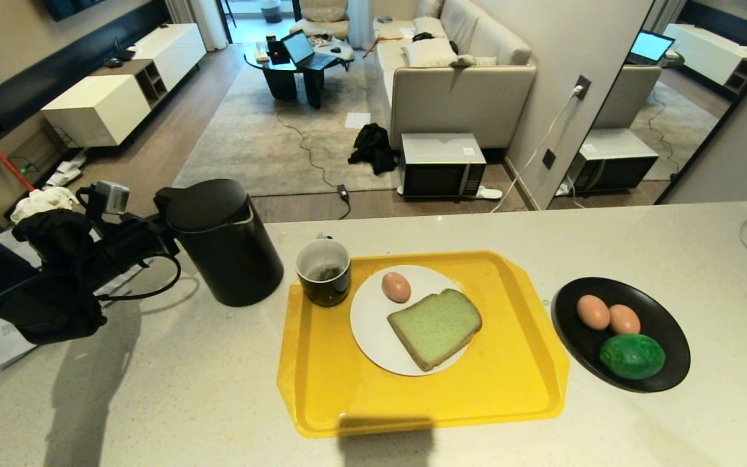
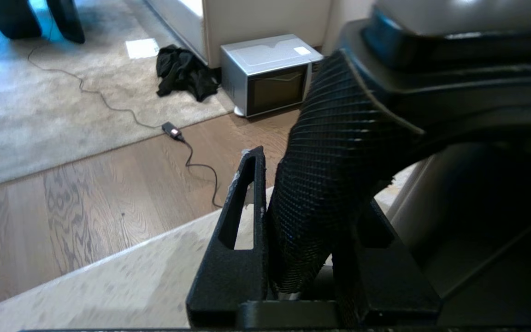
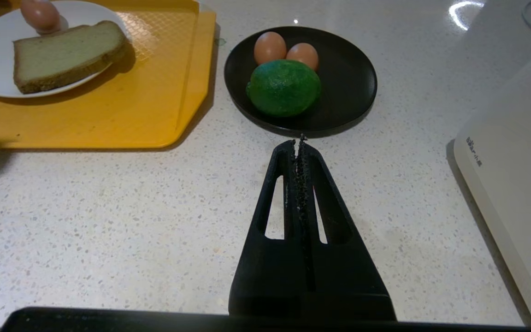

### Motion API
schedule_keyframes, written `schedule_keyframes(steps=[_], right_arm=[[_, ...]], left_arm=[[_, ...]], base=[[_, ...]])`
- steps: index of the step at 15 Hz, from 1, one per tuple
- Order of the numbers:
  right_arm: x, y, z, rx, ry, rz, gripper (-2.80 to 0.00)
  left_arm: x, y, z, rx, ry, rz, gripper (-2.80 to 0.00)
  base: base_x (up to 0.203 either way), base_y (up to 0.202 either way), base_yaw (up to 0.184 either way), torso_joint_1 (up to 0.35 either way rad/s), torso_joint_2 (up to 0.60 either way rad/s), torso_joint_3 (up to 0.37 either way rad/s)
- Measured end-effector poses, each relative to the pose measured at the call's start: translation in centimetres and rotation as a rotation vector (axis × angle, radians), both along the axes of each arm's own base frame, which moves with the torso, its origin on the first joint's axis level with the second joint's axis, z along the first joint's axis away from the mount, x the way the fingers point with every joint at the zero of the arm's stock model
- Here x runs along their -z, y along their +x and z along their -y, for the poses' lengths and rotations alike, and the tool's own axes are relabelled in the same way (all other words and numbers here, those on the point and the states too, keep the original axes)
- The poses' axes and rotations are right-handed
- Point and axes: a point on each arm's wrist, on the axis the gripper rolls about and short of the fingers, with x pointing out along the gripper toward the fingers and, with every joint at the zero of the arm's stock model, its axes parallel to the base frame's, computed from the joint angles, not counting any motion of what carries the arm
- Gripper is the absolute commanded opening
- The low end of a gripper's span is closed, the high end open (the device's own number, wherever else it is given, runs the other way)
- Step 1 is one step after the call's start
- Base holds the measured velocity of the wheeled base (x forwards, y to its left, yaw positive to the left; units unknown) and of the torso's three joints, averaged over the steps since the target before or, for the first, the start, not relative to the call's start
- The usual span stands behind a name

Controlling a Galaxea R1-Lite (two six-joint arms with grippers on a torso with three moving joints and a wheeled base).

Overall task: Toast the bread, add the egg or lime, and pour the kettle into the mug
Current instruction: Pick up the kettle, then pour water into a cup

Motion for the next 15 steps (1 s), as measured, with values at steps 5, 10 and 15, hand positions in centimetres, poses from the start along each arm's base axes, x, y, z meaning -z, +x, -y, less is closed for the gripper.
schedule_keyframes(steps=[5,10,15], right_arm=[[0.0,0.0,0.0,-0.001,0.000,0.000,-2.80],[0.0,0.0,0.0,-0.001,0.000,0.000,-2.80],[0.0,0.0,0.0,-0.001,0.001,0.000,-2.80]], left_arm=[[-2.4,-1.2,-0.3,-0.004,-0.012,0.029,-2.80],[-8.3,-3.8,-0.2,0.000,-0.070,0.107,-2.80],[-12.6,-5.6,0.0,-0.011,-0.063,0.129,-2.80]], base=[[0.000,0.000,0.000,0.000,0.00,0.000],[0.000,0.000,0.000,0.000,0.00,0.000],[0.000,0.000,0.000,0.000,0.00,0.000]])
